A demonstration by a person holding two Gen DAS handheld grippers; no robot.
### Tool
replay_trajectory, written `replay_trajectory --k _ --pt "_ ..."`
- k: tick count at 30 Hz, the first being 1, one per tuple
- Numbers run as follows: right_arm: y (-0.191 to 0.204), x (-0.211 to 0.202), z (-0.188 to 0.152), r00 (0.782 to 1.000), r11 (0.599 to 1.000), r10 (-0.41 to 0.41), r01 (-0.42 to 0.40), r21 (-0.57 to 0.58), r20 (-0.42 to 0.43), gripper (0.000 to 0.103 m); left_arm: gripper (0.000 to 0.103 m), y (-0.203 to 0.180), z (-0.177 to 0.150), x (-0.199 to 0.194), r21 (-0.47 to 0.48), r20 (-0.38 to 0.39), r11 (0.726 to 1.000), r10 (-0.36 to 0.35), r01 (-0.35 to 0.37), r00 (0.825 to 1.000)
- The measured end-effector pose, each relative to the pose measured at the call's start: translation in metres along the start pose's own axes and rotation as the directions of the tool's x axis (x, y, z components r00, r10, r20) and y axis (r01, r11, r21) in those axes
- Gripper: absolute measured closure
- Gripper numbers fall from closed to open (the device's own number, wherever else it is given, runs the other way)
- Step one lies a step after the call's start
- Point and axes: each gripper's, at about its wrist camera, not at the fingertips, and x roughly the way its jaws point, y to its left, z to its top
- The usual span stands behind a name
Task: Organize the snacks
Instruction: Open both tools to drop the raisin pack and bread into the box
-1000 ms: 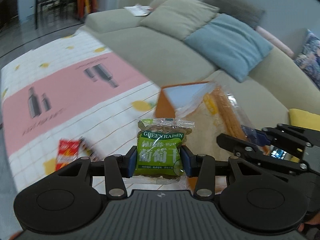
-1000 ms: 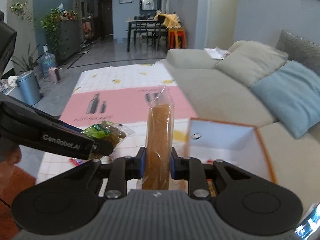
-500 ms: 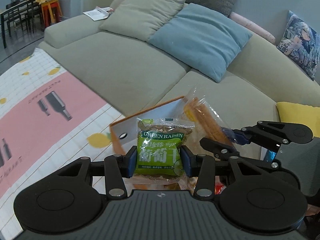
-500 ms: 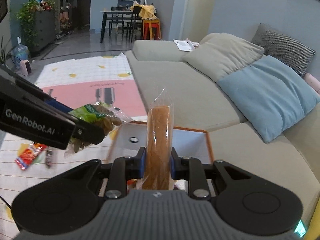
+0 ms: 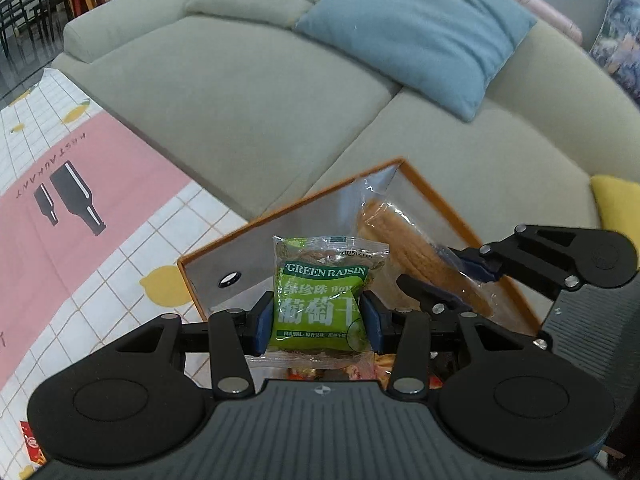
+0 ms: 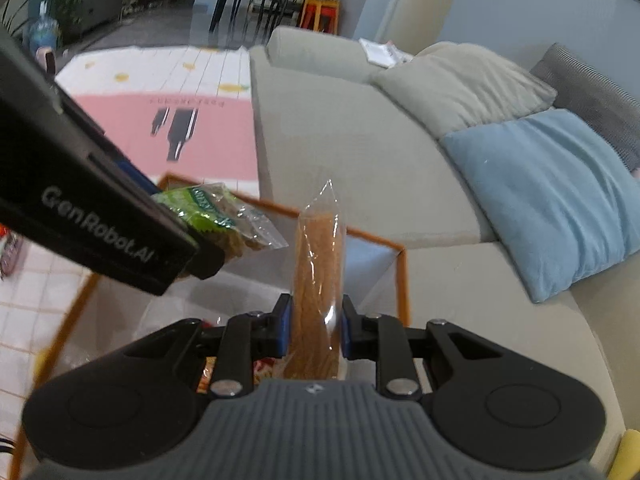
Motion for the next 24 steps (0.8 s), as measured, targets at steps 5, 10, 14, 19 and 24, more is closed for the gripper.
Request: replay_trajectory --k 5,10,14,19,24 --pt "0.008 0.012 -0.006 0.999 0.999 0.042 -0.042 -0.014 -0.015 0.081 0.052 -0.001 -0.004 0.016 0.044 -0.050 0.998 0.054 -0.051 0.997" --pt "0.013 0.015 -0.010 0.993 0.993 0.110 -0.109 0.039 -0.032 0.078 0.046 -0.003 -0.007 0.019 0.080 -0.079 0.994 0.078 -0.071 0.994" --pt "0.006 0.018 -0.009 0.976 0.967 0.209 -0.195 0.165 -0.067 0.079 0.042 -0.005 -0.007 0.014 0.101 -0.078 0.991 0.095 -0.087 0.992" --pt "0.004 0.013 -0.007 0.959 0.926 0.274 -0.242 0.289 -0.074 0.077 0.034 -0.002 -0.008 -0.003 0.078 -0.066 0.995 0.073 -0.068 0.995" --pt "0.013 -0.010 0.005 0.968 0.939 0.244 -0.221 0.265 -0.056 0.067 0.034 -0.002 -0.012 -0.037 0.075 -0.013 0.995 0.070 -0.068 0.997"
